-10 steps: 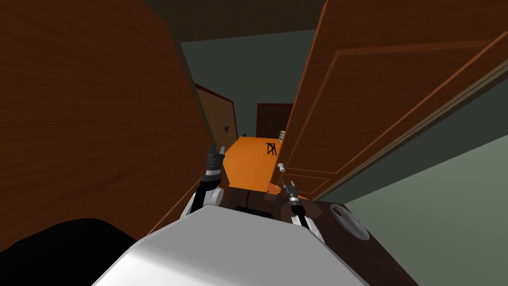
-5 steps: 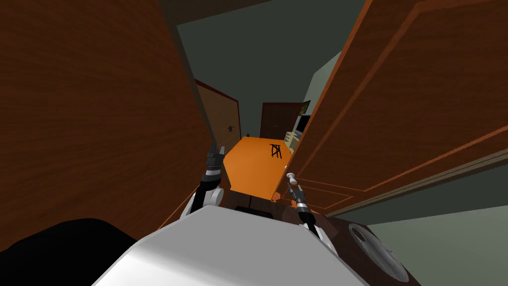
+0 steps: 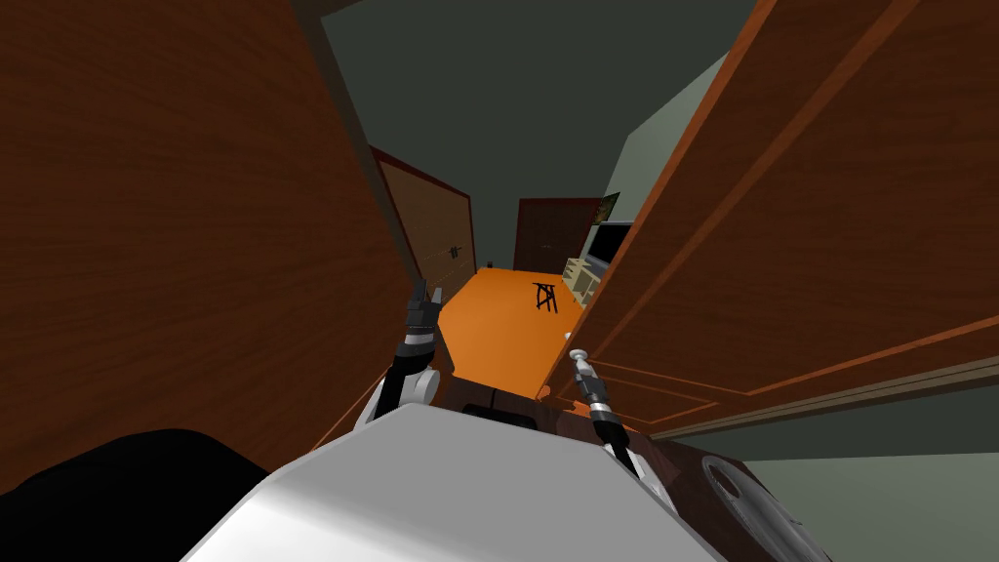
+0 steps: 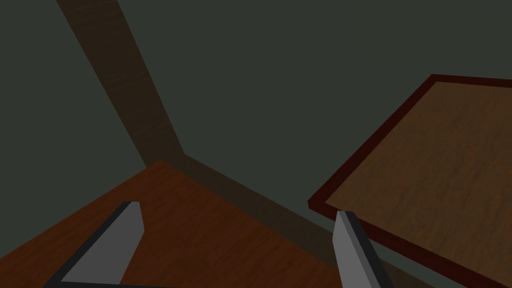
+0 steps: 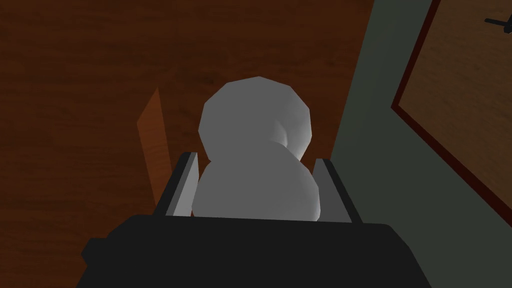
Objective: Pull the door open
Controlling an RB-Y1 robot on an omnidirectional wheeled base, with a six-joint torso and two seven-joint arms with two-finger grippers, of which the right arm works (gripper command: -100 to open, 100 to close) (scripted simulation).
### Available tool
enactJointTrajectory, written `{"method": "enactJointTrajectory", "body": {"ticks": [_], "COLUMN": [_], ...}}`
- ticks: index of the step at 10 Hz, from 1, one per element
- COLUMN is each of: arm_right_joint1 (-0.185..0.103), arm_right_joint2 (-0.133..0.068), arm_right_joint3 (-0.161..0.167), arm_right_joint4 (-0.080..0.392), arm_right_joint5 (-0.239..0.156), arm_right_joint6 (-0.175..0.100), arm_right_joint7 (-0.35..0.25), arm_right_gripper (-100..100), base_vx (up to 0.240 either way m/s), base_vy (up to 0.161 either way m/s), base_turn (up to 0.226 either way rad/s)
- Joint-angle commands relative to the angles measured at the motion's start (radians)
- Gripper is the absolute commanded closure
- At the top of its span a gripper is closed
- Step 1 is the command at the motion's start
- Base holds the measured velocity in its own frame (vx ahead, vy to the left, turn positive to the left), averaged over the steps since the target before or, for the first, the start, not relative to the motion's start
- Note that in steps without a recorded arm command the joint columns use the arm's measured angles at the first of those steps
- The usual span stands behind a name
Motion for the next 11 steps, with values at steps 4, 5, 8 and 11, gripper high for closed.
{"method": "enactJointTrajectory", "body": {"ticks": [4,5,8,11], "arm_right_joint1": [0.002,0.001,-0.002,-0.006], "arm_right_joint2": [0.001,-0.001,-0.003,-0.006], "arm_right_joint3": [0.001,0.009,0.023,0.037], "arm_right_joint4": [0.0,0.003,0.006,0.008], "arm_right_joint5": [0.0,-0.01,-0.027,-0.046], "arm_right_joint6": [0.0,0.002,0.003,0.003], "arm_right_joint7": [-0.001,-0.029,-0.078,-0.128], "arm_right_gripper": [100,100,100,100], "base_vx": [-0.011,-0.015,-0.03,-0.026], "base_vy": [0.0,-0.008,-0.012,-0.008], "base_turn": [0.0,0.017,0.021,0.015]}}
